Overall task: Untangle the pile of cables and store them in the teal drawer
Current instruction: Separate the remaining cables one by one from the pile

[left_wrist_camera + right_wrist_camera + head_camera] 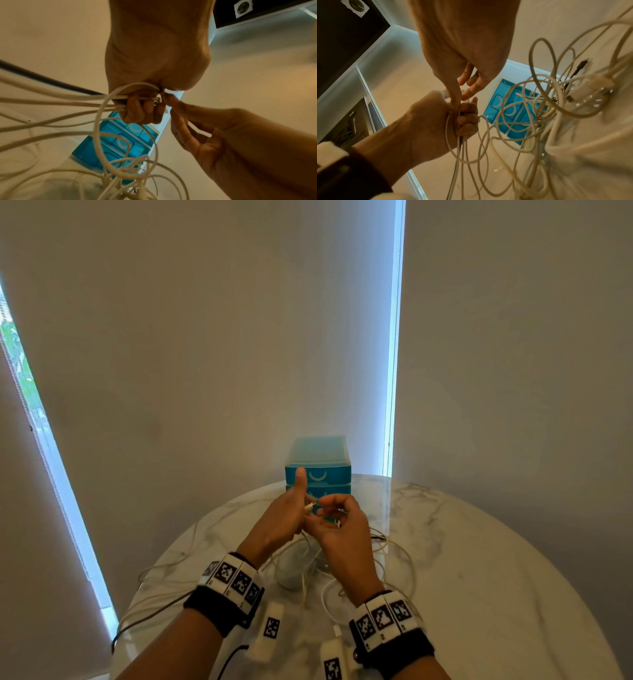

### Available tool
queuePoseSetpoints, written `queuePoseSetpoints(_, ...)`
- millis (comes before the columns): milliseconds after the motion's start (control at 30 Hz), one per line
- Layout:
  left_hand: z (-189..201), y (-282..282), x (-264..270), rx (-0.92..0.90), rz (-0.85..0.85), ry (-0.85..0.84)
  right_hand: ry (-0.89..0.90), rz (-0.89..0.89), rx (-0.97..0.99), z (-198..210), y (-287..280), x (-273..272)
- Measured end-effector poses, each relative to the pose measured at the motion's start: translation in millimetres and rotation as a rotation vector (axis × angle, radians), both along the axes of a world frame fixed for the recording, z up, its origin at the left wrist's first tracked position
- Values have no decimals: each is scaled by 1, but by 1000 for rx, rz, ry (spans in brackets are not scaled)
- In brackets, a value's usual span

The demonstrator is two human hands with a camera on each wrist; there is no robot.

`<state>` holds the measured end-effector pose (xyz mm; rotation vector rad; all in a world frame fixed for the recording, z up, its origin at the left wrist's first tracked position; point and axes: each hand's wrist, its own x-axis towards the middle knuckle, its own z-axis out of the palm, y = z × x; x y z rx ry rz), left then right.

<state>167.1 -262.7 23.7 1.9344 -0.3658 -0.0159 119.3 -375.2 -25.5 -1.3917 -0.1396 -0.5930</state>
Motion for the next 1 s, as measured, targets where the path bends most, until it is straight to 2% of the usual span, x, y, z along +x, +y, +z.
queuePoseSetpoints(167, 0, -1, 2, -172, 65, 106, 87, 1, 27, 5, -9, 4)
queuePoseSetpoints(267, 6, -4, -4, -235, -13, 145, 188, 60, -56, 8, -12, 1)
queuePoseSetpoints(367, -4, -3, -4, -219, -117, 139, 150, 54, -194, 7, -5, -3)
queuePoseSetpoints(600, -9, 1, -3, -260, -256, 266, 99, 0, -299, 3, -6, -2)
queuePoseSetpoints(700, -8, -1, -8, -202, -281, 294, 105, -30, -381, 6, -1, -7)
queuePoseSetpoints(833, -9, 2, -9, -210, -271, 342, 53, -124, -439, 4, -1, -3)
queuePoseSetpoints(933, -2, 13, -16, 7, -186, 322, 67, -279, -405, 2, -8, 1)
queuePoseSetpoints(1000, 0, 21, -17, 167, -132, 203, 70, -366, -351, 6, -17, 1)
